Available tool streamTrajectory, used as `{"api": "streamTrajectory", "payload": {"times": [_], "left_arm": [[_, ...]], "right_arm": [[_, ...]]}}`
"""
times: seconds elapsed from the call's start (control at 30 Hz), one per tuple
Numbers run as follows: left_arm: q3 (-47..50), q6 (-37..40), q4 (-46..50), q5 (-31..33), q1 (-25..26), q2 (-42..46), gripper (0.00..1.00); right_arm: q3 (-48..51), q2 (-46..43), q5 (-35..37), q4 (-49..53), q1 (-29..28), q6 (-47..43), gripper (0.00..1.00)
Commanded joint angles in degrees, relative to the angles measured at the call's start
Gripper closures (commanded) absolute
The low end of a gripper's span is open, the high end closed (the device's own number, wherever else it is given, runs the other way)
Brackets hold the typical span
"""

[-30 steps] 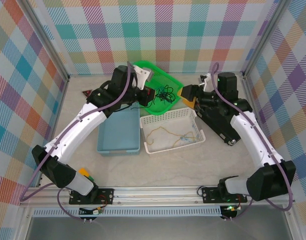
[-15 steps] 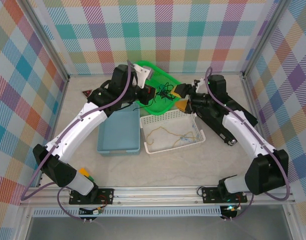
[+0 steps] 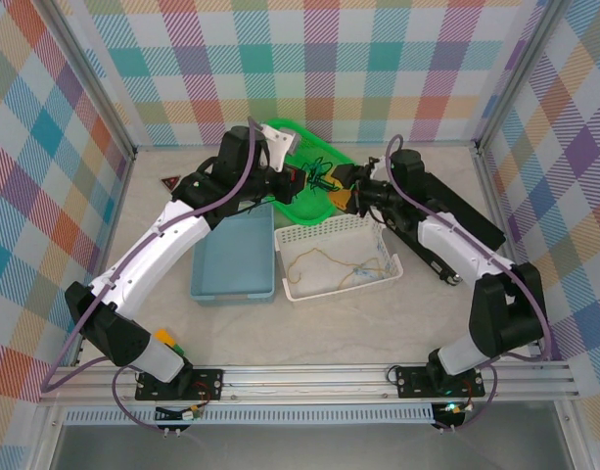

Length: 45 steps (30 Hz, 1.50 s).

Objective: Untangle the cables

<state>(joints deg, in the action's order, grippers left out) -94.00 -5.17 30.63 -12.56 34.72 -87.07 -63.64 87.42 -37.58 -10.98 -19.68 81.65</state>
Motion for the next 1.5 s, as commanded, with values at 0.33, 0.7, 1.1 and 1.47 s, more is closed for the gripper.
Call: {"api": "streamTrajectory", "payload": {"times": [0.33, 0.7, 1.1, 1.47], "left_arm": [[0.42, -2.9, -3.28, 0.14, -2.39, -0.04, 1.0], [-0.47, -2.74, -3.02, -0.65, -6.52, 1.03, 1.0], [-4.45, -2.37, -5.14, -3.8, -7.3, -3.05, 1.0], [-7.31, -1.24, -4.53, -3.85, -8.3, -4.35, 1.0]], "right_arm": [[-0.21, 2.06, 3.02, -6.7, 0.1, 1.62, 1.0], [-0.84, -2.43, 5.2, 3.22, 9.53, -7.06, 1.0], [-4.85, -6.56, 10.31, 15.45, 23.06, -20.3, 1.0], [-8.73, -6.38, 13.2, 21.82, 30.36, -27.66, 1.0]]}}
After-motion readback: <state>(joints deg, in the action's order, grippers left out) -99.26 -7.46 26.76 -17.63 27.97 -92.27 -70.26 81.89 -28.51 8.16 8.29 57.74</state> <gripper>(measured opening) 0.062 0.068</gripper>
